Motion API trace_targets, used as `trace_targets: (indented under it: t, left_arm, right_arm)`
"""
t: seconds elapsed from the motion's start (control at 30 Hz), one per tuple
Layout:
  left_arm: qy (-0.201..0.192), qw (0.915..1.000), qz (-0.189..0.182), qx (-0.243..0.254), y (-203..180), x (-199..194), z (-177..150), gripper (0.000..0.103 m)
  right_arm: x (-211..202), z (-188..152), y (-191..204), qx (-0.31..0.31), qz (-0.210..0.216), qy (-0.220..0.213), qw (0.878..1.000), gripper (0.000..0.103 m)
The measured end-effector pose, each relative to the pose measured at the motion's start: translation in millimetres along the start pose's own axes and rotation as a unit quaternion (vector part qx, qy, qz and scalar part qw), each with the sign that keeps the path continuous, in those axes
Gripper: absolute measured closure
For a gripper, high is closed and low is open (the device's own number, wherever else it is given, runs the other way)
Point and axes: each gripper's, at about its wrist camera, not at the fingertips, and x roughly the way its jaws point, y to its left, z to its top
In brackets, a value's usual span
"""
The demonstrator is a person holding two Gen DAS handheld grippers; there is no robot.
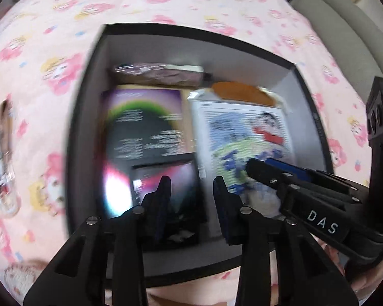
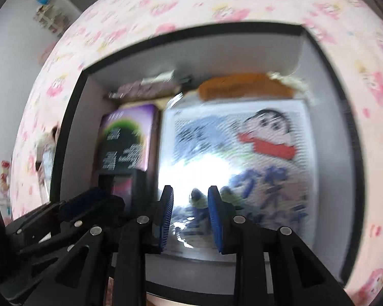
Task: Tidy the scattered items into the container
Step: 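Lower the mirror frame onto the purple box and open the right gripper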
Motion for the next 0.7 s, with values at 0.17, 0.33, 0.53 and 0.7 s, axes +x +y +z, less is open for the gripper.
trace_targets:
  t: [0.17, 0.33, 0.53, 0.7]
  left_arm:
    - [0.012, 0.9989, -0.03, 0.033, -16, 13, 8, 0.073]
    - [0.026, 0.9977, -0.035, 0.051, -26, 19, 8, 0.072]
    - [0.029, 0.9968, 0.055, 0.05, -22, 23, 7, 0.073]
    - [0.031, 0.9949, 0.091, 0.031, -3, 16, 6, 0.073]
  right_arm:
    - [-5, -1, -14, 0.03, -0.026, -0.014, 0.999, 0.078]
    - [-12, -2, -29, 0.067, -0.039, -0.034, 0.996, 0.078]
    - [14, -3, -6, 0.036, -0.048, -0.018, 0.998, 0.077]
    - [17, -5, -2, 0.028, -0.055, -0.013, 0.998, 0.077]
